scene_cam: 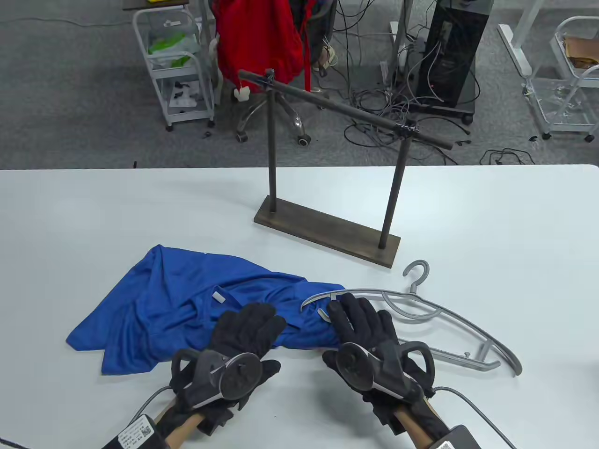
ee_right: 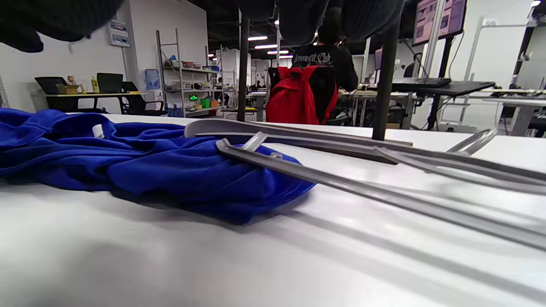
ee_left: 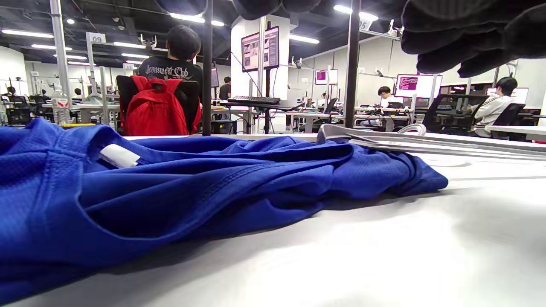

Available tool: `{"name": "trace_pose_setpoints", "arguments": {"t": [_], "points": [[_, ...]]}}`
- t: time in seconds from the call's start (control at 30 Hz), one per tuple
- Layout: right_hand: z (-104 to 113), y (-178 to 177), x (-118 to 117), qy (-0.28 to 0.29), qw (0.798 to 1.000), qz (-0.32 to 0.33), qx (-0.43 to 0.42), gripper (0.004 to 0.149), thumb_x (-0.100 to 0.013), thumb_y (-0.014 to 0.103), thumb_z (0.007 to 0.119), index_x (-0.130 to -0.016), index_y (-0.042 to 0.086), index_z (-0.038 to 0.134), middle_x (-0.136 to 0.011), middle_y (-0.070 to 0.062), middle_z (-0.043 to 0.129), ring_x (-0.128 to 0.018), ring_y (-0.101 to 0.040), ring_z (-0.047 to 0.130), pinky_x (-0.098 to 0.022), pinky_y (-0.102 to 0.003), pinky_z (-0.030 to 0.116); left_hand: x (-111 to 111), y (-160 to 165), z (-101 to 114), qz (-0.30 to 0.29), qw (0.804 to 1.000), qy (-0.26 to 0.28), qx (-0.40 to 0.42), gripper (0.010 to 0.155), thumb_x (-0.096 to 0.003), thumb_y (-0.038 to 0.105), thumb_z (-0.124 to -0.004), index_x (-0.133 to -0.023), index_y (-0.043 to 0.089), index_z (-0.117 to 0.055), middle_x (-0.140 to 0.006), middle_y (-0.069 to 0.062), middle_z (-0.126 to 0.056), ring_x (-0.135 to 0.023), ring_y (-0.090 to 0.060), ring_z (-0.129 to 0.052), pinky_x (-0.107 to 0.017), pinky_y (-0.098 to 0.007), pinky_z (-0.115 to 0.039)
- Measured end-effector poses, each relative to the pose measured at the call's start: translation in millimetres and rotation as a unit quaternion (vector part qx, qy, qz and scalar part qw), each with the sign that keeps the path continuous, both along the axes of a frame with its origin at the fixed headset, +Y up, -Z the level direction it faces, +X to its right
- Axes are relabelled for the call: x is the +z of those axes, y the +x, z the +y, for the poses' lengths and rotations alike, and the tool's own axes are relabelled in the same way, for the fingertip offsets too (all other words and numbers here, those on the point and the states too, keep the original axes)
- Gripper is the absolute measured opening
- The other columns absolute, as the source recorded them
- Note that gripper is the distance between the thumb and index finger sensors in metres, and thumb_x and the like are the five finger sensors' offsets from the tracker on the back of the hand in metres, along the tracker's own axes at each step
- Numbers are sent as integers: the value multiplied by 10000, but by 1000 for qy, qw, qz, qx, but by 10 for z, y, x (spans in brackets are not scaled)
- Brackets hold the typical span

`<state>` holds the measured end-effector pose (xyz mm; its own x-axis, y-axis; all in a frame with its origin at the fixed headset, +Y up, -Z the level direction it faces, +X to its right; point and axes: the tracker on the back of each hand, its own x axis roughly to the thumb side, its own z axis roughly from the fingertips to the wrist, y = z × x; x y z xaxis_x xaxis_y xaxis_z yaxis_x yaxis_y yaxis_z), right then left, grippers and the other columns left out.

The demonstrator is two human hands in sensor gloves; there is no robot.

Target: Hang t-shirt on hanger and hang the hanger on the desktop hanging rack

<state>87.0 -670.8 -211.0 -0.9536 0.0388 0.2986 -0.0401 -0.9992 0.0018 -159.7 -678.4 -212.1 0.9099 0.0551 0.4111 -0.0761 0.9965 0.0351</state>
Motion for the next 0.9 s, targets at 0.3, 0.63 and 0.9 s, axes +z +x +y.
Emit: {"name": "trace_pose_setpoints", "arguments": {"t": [0.3,0.63,0.9], "points": [[60,143,-54,37,999,-26,-18,843,-470,604,623,-1131,301,198,-1232,-36,292,-1170,-333,448,-822,-612,484,-57,-40,-21,9,1000,-13,-1,814,-404,685,-611,-1108,534,-232,-1290,154,-309,-1238,-153,-403,-907,-555,-444],[194,583,-215,94,990,-92,-42,821,-470,583,638,-1132,273,263,-1218,-66,352,-1143,-352,499,-798,-624,511,-39,4,-28,-1,1000,-20,-15,814,-405,686,-611,-1109,536,-232,-1289,157,-319,-1238,-153,-408,-907,-554,-448],[288,1148,-343,132,971,-190,-59,788,-474,569,646,-1129,267,330,-1208,-68,408,-1128,-344,544,-788,-620,534,-46,-9,-28,3,1000,-21,-13,813,-405,682,-615,-1111,530,-241,-1287,154,-337,-1234,-156,-421,-901,-557,-457]]}}
